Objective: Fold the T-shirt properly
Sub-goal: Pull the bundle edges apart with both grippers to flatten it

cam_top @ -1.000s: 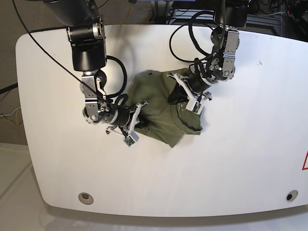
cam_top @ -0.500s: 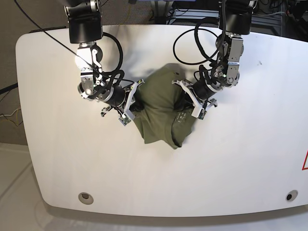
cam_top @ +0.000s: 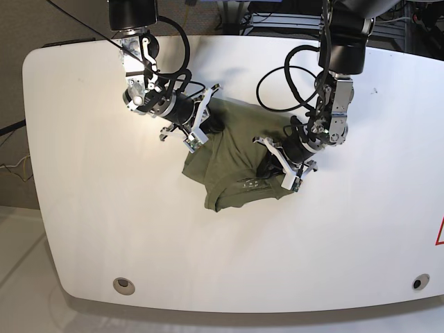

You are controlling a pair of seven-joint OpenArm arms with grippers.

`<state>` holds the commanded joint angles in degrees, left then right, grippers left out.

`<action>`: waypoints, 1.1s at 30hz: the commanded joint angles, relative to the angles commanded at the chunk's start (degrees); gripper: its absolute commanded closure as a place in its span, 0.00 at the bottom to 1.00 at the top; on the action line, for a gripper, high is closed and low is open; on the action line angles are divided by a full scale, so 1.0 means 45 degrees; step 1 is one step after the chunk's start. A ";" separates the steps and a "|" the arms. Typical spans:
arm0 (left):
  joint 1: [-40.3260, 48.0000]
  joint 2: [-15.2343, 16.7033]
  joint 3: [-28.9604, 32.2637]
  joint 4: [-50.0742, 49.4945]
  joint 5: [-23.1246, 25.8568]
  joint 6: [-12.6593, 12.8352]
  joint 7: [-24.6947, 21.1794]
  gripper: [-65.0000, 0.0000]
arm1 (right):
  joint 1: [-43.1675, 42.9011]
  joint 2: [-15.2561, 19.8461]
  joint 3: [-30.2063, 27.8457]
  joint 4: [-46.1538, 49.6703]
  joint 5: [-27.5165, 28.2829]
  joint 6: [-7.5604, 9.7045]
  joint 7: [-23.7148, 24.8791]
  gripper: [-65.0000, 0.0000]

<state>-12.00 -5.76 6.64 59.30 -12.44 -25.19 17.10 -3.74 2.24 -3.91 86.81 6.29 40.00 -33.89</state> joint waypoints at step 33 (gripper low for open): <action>0.2520 -0.0957 -0.0430 0.7658 0.0020 0.0020 0.2090 1.00 | 0.2969 0.0059 0.0039 -0.0176 0.0137 -0.1631 -0.0625 0.21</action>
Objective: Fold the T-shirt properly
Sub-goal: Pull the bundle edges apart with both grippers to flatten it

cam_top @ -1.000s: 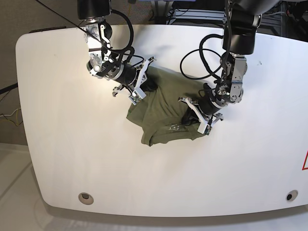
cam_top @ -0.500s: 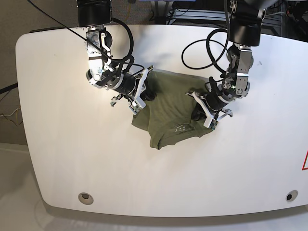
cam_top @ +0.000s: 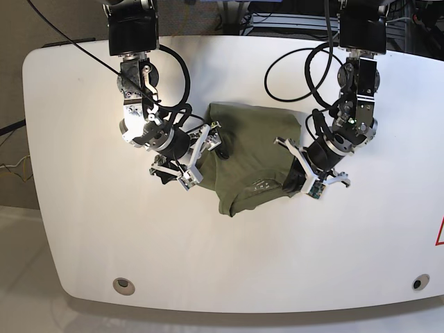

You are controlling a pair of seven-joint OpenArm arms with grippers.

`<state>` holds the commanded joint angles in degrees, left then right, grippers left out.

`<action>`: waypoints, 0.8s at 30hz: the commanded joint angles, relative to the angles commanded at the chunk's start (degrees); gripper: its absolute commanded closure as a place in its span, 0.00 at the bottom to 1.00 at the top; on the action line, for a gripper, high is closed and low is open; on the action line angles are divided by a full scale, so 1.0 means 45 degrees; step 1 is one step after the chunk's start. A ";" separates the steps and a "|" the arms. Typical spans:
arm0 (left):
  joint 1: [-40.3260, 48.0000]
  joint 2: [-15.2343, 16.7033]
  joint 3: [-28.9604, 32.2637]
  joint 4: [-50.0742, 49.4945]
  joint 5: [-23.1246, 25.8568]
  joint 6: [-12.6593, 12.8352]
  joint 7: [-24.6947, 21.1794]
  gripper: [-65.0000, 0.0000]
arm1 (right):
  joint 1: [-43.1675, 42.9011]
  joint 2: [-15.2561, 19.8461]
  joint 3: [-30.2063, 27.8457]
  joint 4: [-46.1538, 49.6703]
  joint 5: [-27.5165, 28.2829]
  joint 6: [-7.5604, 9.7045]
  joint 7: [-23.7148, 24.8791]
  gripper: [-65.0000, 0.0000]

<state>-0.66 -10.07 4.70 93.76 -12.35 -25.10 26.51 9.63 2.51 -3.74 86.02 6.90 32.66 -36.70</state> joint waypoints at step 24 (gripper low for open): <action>0.1524 0.0781 0.0059 -0.1211 -0.0020 0.0000 -0.0039 1.00 | 0.3302 -0.0684 0.0000 -0.5001 0.0020 0.0039 0.0977 0.25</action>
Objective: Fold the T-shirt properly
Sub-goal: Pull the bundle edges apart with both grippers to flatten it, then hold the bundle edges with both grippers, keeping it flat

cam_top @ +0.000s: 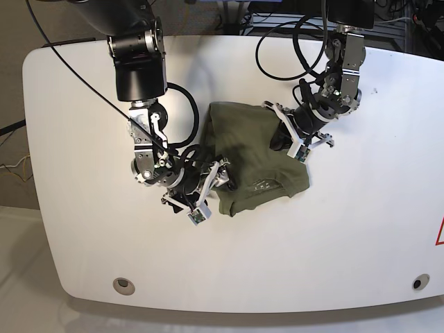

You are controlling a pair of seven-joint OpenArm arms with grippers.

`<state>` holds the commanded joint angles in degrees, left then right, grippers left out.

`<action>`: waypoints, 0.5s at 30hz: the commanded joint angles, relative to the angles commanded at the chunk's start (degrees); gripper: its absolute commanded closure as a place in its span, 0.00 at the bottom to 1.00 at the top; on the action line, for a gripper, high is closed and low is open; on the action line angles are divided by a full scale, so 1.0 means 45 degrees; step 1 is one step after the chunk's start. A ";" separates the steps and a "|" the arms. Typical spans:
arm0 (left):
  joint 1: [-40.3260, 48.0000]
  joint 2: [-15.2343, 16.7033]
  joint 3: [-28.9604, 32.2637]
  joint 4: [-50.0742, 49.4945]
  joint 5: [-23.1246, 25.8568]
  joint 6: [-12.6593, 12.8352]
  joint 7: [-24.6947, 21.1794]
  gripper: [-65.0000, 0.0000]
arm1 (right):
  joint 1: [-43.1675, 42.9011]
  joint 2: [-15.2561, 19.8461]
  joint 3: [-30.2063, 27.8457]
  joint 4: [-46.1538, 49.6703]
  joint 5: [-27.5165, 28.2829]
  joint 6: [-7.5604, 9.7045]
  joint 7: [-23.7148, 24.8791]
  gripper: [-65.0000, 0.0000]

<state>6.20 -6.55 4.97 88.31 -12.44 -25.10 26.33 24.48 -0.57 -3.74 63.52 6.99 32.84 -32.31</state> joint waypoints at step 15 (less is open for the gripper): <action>0.0020 0.0020 0.0000 -0.0508 -0.0039 -0.0020 0.0000 1.00 | 0.0723 -0.0410 0.0000 -0.2579 0.0000 0.0000 0.1485 0.25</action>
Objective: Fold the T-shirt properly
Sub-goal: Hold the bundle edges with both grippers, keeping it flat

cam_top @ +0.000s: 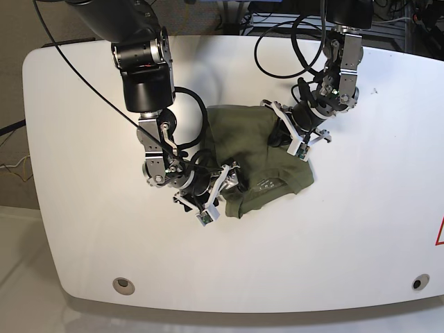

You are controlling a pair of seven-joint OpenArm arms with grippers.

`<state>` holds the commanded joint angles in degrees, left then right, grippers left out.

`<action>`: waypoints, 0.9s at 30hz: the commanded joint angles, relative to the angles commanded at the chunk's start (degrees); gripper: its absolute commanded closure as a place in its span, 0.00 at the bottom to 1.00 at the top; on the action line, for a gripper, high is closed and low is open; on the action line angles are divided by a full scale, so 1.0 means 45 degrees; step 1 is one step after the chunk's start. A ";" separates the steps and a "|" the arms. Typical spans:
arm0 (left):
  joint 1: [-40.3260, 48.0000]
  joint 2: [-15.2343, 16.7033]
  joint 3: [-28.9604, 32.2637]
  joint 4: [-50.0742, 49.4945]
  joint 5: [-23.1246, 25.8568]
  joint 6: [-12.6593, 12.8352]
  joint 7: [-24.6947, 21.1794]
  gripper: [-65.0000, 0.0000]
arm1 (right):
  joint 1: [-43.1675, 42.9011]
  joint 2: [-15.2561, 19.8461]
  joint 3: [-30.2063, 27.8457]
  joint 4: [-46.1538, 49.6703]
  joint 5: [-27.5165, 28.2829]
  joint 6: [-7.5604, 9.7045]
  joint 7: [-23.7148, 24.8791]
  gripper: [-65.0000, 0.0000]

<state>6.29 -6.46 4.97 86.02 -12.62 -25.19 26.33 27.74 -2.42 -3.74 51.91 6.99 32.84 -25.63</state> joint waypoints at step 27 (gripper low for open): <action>0.0000 0.0000 0.0000 0.0000 0.0000 0.0000 -0.0020 1.00 | -0.0020 0.0000 -0.0020 -0.0195 0.0000 0.0352 0.0195 0.88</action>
<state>6.29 -6.46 4.97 86.02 -12.62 -25.19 26.24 27.65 -2.42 -3.82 51.03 6.99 34.42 -24.75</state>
